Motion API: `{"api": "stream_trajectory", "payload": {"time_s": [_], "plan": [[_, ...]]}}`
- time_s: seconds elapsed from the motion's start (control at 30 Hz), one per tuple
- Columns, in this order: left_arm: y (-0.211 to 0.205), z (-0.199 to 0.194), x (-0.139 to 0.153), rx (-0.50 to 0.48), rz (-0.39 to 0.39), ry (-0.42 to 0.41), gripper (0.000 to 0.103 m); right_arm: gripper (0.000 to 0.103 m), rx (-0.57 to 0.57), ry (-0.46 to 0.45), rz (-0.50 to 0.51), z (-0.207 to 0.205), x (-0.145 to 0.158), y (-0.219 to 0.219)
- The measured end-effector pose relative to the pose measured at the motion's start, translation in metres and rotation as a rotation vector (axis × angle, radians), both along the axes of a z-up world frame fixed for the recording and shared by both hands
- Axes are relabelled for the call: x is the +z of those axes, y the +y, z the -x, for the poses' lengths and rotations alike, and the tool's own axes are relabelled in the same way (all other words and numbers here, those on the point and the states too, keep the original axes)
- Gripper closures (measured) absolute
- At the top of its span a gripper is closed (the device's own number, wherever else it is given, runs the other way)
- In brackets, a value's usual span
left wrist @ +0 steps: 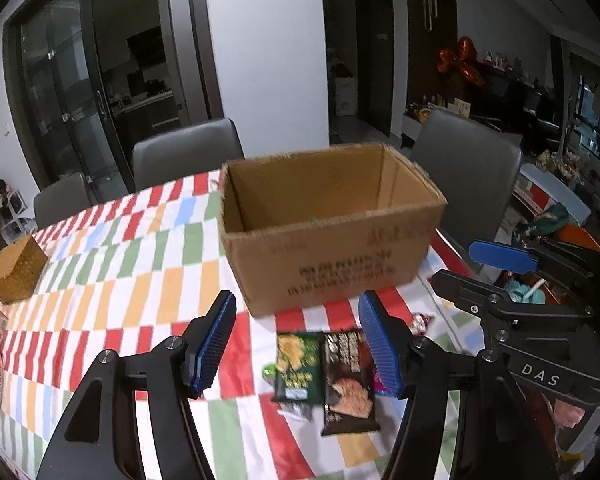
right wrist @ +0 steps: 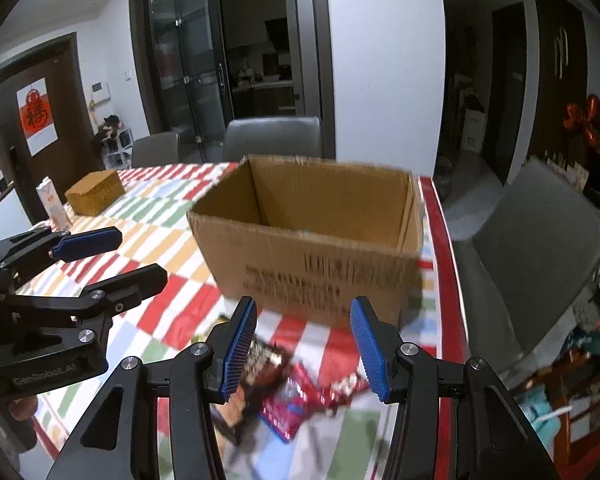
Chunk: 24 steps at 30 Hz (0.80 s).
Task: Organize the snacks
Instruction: 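Grasp the pink candy bag with the right tool while the left tool grasps the dark cracker packet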
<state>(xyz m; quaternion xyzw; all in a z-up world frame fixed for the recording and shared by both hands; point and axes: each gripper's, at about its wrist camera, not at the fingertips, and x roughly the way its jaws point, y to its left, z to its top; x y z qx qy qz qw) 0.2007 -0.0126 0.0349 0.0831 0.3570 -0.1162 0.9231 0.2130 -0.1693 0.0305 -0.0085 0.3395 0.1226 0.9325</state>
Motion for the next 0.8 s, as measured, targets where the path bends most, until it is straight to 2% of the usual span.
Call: {"api": "stream_trajectory", "payload": {"time_s": [0.3, 0.67, 0.8], "plan": [[-0.014, 0.011, -0.048, -0.029, 0.018, 0.081, 0.04, 0.053, -0.022, 0.092, 0.003, 0.018, -0.043, -0.016], [-0.025, 0.0, -0.1, -0.051, 0.02, 0.197, 0.04, 0.053, -0.068, 0.188, -0.019, 0.017, -0.084, -0.034], [-0.026, -0.006, -0.114, -0.062, 0.014, 0.207, 0.04, 0.053, -0.064, 0.21, -0.023, 0.016, -0.095, -0.031]]}}
